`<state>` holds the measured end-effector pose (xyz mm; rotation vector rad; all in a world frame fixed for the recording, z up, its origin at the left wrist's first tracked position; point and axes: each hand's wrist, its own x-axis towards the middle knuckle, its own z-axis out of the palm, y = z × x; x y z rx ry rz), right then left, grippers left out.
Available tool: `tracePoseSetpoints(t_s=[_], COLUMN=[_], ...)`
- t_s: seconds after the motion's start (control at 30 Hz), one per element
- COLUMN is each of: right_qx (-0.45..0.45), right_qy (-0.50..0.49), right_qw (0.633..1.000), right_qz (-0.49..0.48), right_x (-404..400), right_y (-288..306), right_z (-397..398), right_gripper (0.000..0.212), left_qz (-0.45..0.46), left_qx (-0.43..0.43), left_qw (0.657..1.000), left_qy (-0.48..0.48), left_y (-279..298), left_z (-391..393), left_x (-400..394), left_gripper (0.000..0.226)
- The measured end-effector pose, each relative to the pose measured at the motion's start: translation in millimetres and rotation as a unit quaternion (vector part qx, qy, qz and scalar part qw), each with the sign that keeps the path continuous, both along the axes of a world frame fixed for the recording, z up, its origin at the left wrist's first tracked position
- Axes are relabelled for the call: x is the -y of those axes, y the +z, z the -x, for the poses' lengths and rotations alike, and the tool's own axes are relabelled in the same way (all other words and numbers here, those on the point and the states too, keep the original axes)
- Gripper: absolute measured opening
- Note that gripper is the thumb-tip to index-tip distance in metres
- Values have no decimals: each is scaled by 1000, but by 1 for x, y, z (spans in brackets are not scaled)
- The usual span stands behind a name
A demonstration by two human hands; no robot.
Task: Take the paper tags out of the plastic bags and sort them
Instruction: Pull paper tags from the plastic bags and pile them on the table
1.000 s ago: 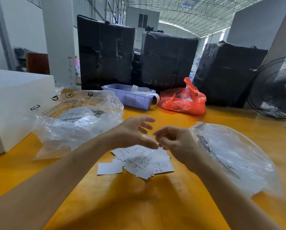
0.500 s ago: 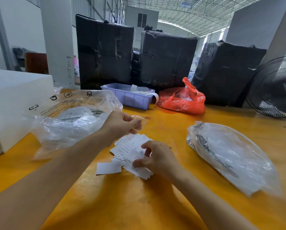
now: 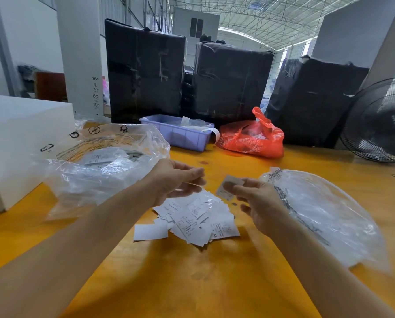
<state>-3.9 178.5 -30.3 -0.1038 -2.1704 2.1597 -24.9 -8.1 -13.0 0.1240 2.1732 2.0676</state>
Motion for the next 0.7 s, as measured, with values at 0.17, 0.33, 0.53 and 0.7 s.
tracePoseSetpoints(t_s=[0.17, 0.33, 0.53, 0.7], right_qx=[-62, -77, -98, -123], right_qy=[-7, -2, -3, -41], right_qw=[992, 989, 989, 987], right_qz=[106, 127, 107, 93], right_x=[-6, -3, 0, -1], right_y=[8, 7, 4, 1], right_z=[1, 1, -1, 0], right_gripper=[7, 4, 4, 26], left_qz=[-2, -15, -2, -45], left_qx=[-12, -27, -17, -38], left_qw=[1000, 999, 1000, 998], left_qy=[-18, 10, -23, 17], left_y=[-1, -3, -3, -4], left_z=[-4, -6, -6, -6], left_x=[-6, -10, -12, -15], left_gripper=[10, 9, 25, 34])
